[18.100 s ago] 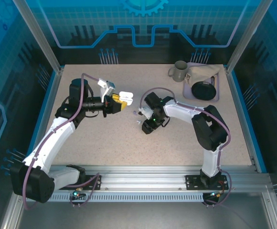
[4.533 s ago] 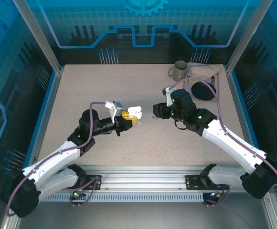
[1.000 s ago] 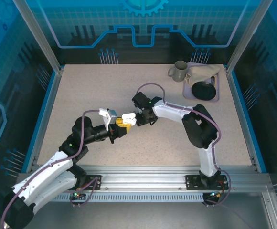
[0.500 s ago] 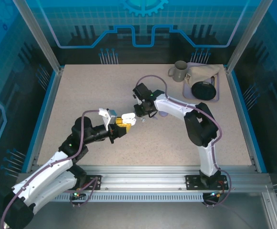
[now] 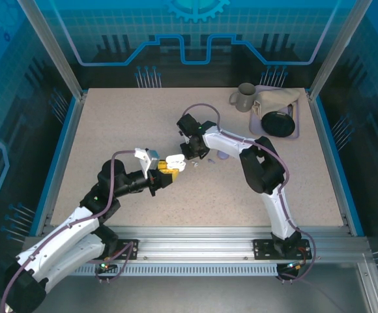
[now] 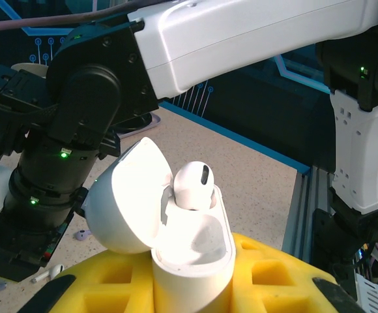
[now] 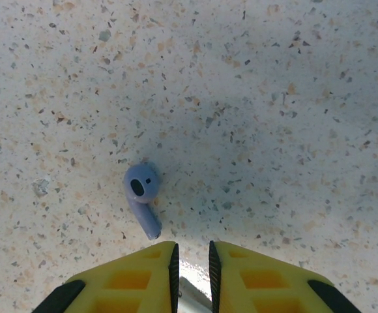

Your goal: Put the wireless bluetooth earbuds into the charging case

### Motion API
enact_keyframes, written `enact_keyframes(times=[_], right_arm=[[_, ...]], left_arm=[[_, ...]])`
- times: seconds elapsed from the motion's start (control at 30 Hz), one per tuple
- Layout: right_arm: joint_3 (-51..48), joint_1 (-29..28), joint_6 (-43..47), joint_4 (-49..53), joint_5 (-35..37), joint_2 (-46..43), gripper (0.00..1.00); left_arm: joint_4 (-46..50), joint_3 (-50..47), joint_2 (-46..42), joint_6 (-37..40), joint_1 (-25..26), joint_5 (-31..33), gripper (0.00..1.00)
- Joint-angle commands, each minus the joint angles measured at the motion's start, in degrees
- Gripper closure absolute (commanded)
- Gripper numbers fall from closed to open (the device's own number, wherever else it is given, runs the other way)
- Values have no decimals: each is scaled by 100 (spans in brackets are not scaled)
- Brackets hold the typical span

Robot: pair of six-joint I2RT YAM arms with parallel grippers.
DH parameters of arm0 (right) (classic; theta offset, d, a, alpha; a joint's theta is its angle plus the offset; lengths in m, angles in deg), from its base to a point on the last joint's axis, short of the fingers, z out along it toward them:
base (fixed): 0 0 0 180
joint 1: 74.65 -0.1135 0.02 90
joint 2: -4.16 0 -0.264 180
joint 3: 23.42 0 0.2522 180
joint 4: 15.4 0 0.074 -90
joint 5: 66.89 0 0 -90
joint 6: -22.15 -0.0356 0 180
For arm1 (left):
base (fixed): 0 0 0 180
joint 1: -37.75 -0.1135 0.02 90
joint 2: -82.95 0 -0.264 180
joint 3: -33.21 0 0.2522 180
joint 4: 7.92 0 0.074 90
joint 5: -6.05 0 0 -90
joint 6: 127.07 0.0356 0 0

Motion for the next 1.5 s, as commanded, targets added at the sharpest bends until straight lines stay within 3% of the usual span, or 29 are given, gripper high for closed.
enact_keyframes(times=[0.0, 0.67, 1.47], right_arm=[[164, 40, 85, 263, 17, 160, 78], [-463, -112, 259, 247, -566, -111, 77], [-659, -351, 1086, 405, -1505, -758, 74]], left_arm=[[-42, -2, -102, 106, -34, -85, 100], [-23, -11, -104, 117, -31, -81, 100], [-21, -15, -102, 138, -36, -79, 100]])
